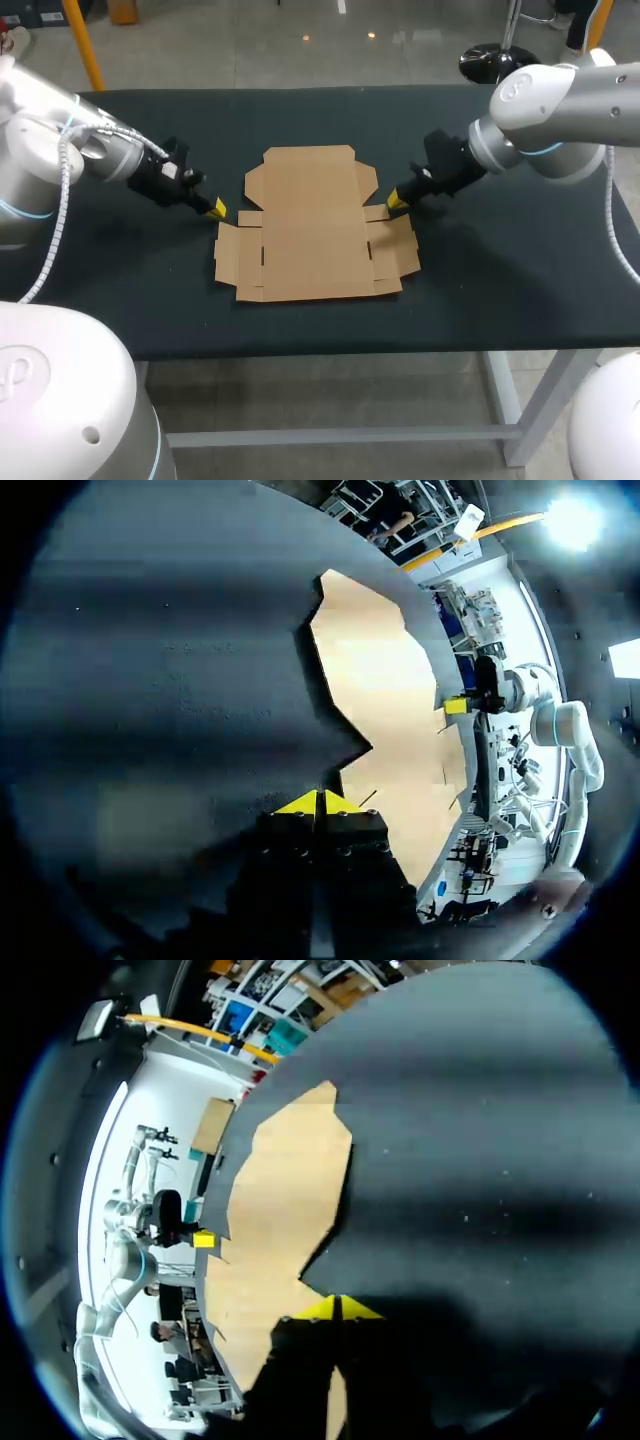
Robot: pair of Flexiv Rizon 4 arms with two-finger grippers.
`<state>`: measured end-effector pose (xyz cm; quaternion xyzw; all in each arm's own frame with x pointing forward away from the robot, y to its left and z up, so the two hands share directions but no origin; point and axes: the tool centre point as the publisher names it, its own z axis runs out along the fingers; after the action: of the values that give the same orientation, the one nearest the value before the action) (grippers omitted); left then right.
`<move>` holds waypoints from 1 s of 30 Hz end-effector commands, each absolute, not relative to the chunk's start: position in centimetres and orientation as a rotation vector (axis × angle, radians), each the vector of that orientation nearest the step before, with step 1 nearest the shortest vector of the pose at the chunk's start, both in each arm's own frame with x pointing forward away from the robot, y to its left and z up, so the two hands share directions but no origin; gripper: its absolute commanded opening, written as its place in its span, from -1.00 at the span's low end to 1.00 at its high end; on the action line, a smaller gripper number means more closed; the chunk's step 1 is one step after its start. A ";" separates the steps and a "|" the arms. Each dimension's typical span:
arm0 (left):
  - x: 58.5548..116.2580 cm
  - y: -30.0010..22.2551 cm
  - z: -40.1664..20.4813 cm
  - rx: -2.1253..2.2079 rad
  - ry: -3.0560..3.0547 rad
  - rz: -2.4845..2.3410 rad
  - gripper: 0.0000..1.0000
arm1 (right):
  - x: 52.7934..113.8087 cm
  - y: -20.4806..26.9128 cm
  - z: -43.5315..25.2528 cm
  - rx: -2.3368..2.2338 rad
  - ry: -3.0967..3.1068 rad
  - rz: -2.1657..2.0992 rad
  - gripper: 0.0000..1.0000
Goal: Assemble the packaging by folding the flat box into shape, placing the metal phone stand inside, and closing the box properly
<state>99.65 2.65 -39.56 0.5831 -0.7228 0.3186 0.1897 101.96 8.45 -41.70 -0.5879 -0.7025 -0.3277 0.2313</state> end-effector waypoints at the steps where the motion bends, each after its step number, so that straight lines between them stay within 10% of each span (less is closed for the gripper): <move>1: 100.1 2.7 -39.8 1.632 -2.029 0.884 -1.00 | 101.6 8.3 -41.9 -1.622 -1.922 -0.906 -1.00; 30: 100.0 2.5 -40.7 1.610 -2.009 0.872 -1.00 | 101.7 8.7 -43.0 -1.624 -1.884 -0.902 -1.00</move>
<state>99.72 2.53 -40.56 0.5803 -0.7217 0.3158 0.2066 101.49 8.77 -42.78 -0.5972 -0.6902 -0.3297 0.2414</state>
